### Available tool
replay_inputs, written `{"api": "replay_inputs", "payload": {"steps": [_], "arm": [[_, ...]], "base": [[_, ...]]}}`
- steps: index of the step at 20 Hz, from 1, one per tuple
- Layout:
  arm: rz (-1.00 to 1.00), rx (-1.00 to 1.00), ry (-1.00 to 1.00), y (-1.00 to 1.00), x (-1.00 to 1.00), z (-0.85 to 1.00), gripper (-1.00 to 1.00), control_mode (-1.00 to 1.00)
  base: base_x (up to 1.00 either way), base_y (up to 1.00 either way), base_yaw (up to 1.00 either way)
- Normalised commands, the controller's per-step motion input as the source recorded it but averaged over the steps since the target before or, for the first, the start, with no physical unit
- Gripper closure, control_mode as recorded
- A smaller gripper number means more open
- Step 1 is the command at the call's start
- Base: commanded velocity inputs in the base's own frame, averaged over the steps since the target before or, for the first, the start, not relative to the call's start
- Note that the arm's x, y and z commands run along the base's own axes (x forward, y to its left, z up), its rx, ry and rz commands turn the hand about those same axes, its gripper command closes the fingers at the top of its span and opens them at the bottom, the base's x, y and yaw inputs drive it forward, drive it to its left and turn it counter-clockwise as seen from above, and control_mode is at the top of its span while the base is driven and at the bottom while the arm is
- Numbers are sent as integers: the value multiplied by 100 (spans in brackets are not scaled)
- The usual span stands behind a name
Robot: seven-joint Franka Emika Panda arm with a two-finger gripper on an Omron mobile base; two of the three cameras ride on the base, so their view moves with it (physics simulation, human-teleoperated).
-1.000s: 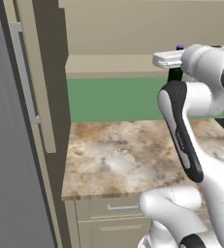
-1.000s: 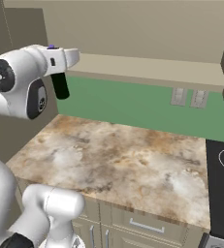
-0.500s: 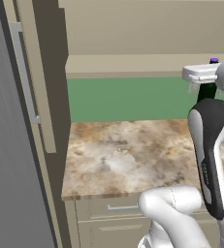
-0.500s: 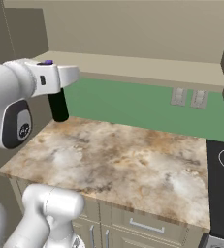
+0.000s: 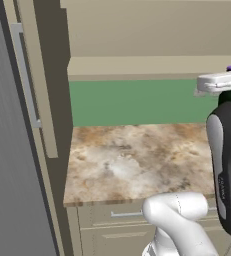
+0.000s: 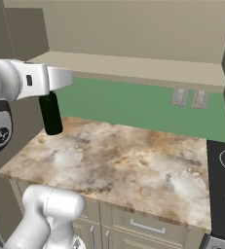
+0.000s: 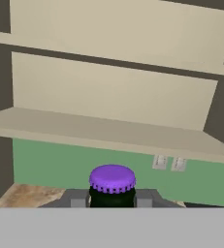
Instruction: Get the candle and the beer from the cabinet and move them to the dining counter.
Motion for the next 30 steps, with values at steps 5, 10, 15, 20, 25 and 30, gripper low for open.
{"api": "replay_inputs", "payload": {"steps": [5,10,15,20,25,30], "arm": [[0,0,0,0,-6,0,100,-100],[0,0,0,0,-10,-2,100,-100],[0,0,0,0,-5,-2,100,-100],[0,0,0,0,0,0,100,-100],[0,0,0,0,0,0,100,100],[0,0,0,0,0,0,100,100]], "base": [[0,0,0],[0,0,0],[0,0,0],[0,0,0],[0,-2,0],[-74,-2,0]]}}
